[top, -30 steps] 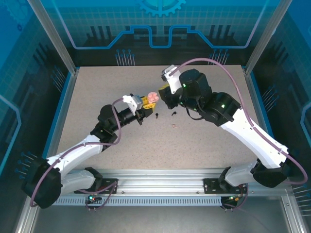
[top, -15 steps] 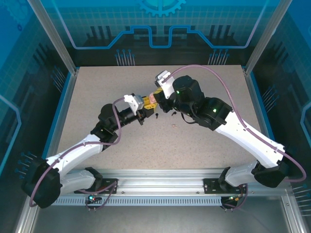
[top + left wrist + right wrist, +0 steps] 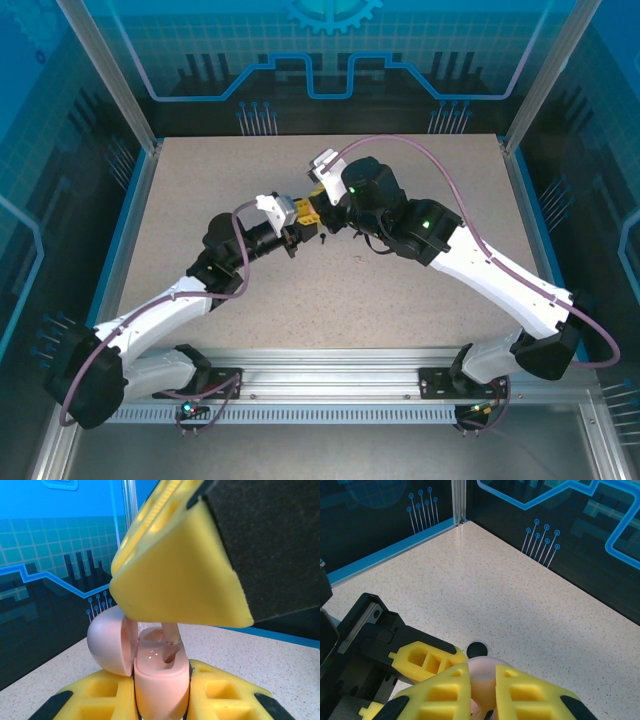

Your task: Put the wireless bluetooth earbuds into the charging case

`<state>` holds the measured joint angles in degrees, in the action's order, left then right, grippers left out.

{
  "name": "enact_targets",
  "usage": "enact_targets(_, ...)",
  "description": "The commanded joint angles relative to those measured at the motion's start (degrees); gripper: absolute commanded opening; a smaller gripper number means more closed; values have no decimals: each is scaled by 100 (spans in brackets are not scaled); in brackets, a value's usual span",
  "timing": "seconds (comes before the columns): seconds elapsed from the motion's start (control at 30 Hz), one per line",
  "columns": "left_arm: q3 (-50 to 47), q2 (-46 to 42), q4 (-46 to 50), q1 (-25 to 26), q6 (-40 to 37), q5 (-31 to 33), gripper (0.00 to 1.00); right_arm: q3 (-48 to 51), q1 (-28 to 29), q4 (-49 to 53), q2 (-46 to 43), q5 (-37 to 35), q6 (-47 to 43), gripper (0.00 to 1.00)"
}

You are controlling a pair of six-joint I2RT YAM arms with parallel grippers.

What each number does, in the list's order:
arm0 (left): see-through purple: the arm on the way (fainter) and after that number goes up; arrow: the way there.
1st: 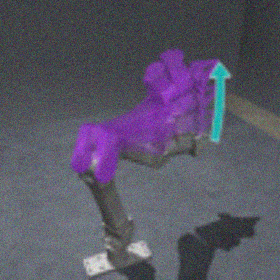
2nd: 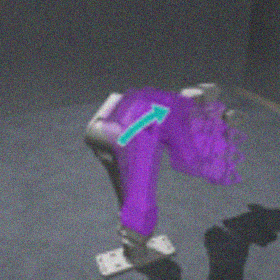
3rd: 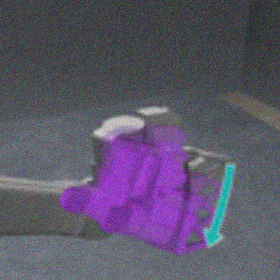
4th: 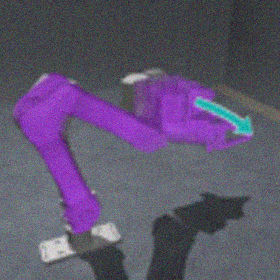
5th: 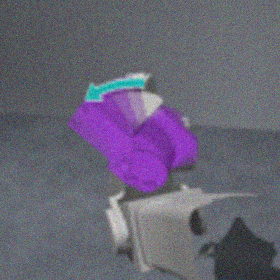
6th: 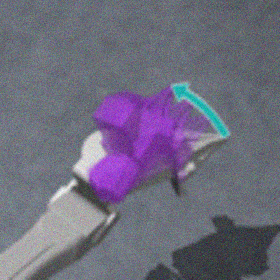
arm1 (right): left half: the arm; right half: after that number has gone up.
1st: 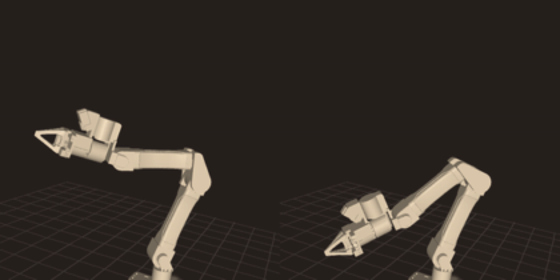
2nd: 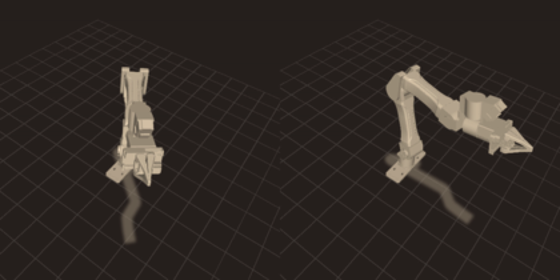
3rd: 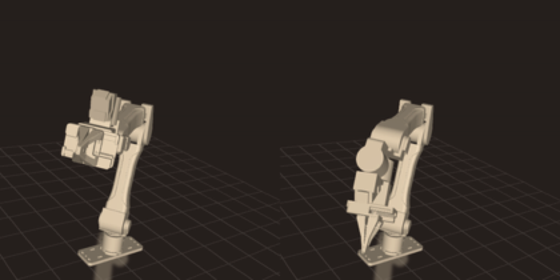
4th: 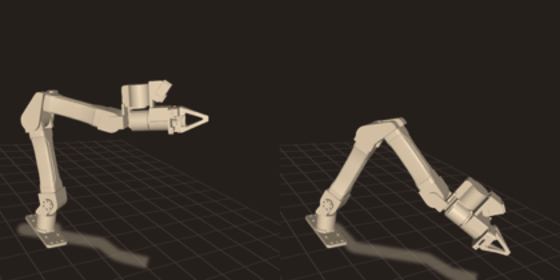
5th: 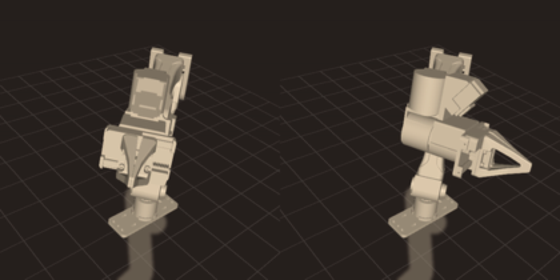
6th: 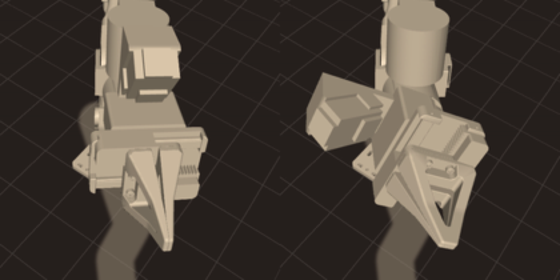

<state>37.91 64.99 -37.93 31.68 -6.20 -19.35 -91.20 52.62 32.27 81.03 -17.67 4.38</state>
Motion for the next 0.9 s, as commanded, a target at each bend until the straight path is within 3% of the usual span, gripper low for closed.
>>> enact_targets(0.0,188,-25,-74,48,-136,-126,0,-83,97,-89,59,-131,-97,15)
enact_targets(0.87,233,-89,-5,47,-178,-14,0,263,114,-19,54,27,-134,12)
